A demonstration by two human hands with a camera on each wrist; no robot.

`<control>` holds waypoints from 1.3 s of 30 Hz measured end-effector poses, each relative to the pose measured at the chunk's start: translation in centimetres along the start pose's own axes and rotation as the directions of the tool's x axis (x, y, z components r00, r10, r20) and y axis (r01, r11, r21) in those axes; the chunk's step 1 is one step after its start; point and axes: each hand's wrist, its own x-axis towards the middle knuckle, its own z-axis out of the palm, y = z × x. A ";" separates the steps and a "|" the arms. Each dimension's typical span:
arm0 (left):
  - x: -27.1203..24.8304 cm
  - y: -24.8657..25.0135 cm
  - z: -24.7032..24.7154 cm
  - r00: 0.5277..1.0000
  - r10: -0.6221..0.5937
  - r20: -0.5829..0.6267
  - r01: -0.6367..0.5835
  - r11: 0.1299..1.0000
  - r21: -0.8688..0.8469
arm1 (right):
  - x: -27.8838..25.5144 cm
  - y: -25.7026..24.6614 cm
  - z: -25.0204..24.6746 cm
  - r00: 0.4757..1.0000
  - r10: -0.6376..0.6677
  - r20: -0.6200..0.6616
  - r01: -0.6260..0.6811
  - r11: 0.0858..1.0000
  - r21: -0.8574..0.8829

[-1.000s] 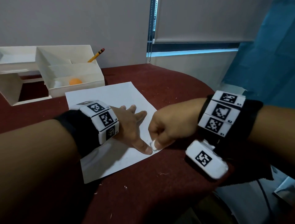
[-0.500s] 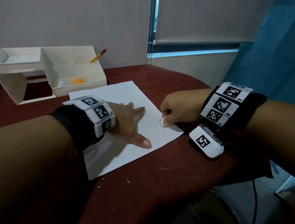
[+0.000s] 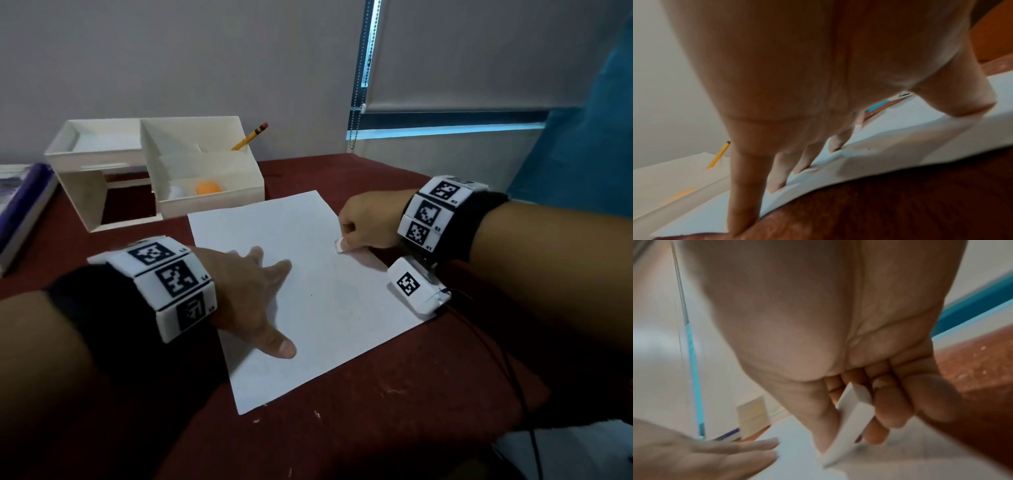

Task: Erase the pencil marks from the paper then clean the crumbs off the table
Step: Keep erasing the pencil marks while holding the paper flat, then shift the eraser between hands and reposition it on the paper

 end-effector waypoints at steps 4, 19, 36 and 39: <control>0.1 -0.1 0.2 1.000 -0.011 0.005 0.011 1.000 -0.010 | 0.5 0.1 0.0 0.999 -0.029 0.035 0.028 0.999 0.042; -1.8 0.3 -0.9 0.995 -0.014 -0.104 0.003 0.995 -0.104 | -3.4 -4.8 -0.4 0.997 -0.054 -0.046 0.060 0.987 0.149; -4.7 -4.4 2.2 0.930 0.072 -0.360 -0.104 0.992 -0.071 | -11.9 -12.0 2.4 0.923 -0.248 0.293 0.278 0.958 -0.067; -4.7 -4.3 2.4 0.930 0.082 -0.359 -0.102 0.994 -0.037 | -11.4 -5.9 2.3 0.907 0.039 0.420 0.018 0.991 -0.131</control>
